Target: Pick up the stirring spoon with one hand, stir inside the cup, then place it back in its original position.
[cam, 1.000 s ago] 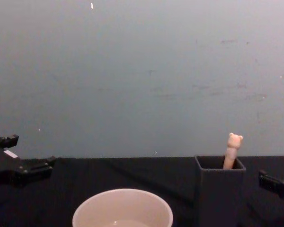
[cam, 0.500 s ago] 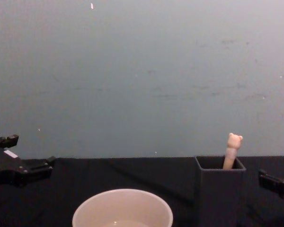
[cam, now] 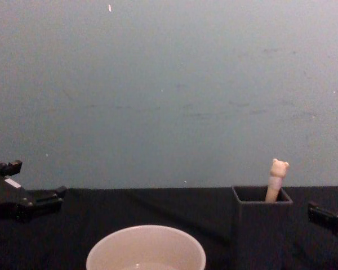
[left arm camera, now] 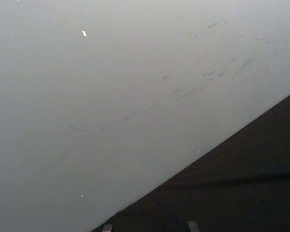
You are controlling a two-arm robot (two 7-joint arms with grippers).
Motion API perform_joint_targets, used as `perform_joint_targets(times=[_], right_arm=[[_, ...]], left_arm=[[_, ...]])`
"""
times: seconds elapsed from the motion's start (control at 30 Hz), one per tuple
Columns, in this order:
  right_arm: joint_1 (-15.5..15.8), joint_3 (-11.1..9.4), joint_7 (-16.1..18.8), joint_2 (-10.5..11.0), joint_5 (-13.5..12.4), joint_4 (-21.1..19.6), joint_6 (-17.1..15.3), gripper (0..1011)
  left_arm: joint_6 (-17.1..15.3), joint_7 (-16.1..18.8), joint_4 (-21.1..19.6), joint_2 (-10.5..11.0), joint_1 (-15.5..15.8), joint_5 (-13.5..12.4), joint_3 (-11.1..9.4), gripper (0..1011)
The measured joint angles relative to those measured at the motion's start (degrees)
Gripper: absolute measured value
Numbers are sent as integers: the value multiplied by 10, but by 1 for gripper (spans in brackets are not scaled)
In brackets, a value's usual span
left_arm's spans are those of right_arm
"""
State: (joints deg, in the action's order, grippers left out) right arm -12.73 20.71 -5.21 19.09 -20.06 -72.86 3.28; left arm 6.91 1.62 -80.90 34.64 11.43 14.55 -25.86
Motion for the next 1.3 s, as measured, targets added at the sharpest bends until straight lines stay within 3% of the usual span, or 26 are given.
perform_joint_targets(times=[1.3], right_arm=[[0,0,0,0,0,0,0,1003]], left_arm=[[0,0,0,0,0,0,0,1001]])
